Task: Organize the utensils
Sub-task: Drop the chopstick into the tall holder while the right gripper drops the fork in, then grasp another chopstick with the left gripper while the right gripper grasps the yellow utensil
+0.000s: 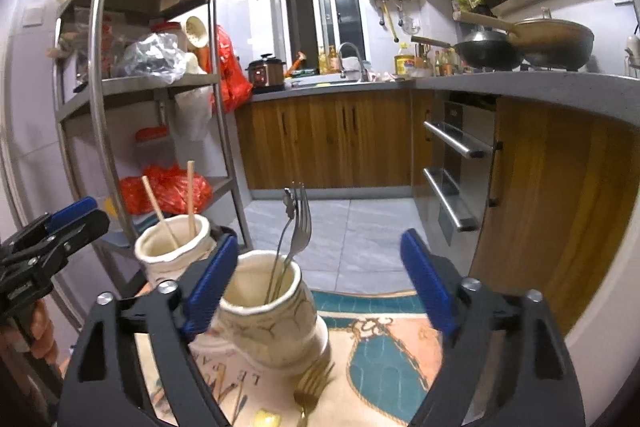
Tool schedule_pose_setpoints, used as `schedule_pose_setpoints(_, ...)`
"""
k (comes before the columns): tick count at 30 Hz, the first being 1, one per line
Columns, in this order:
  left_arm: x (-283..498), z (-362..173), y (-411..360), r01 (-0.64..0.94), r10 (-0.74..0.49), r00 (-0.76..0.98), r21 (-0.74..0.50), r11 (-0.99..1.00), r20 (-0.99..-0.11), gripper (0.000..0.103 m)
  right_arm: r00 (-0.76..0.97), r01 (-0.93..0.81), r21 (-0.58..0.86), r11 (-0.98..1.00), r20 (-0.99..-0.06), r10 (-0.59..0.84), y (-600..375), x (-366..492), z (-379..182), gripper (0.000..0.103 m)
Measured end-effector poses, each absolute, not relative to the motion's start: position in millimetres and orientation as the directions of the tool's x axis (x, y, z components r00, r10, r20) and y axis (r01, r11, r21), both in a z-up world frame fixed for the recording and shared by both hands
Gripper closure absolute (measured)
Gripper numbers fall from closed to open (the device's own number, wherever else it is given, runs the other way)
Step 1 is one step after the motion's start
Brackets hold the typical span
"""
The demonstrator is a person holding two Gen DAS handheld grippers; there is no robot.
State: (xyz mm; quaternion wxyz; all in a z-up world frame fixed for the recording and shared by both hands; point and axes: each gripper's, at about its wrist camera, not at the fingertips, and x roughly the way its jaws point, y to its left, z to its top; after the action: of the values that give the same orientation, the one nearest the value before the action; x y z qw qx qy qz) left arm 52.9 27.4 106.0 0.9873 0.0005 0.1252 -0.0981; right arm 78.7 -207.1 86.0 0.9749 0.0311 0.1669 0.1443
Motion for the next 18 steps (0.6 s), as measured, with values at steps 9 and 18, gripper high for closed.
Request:
schedule_pose_setpoints(9,22.3,108.9,37.8,0.134,-0.138,0.951,-0.034,0.99,-0.277,0.006,0.909,-0.263,0.063,0.963,-0.318,0.269,-224.7,42.0,97.0,0.005)
schedule_pose_setpoints(18,18.3,79.9,38.8,0.13,-0.137,0.904,-0.046,0.99,-0.405,0.006,0.9,-0.239,0.049,0.97,-0.365,0.241,-246.7,21.5,86.0,0.005)
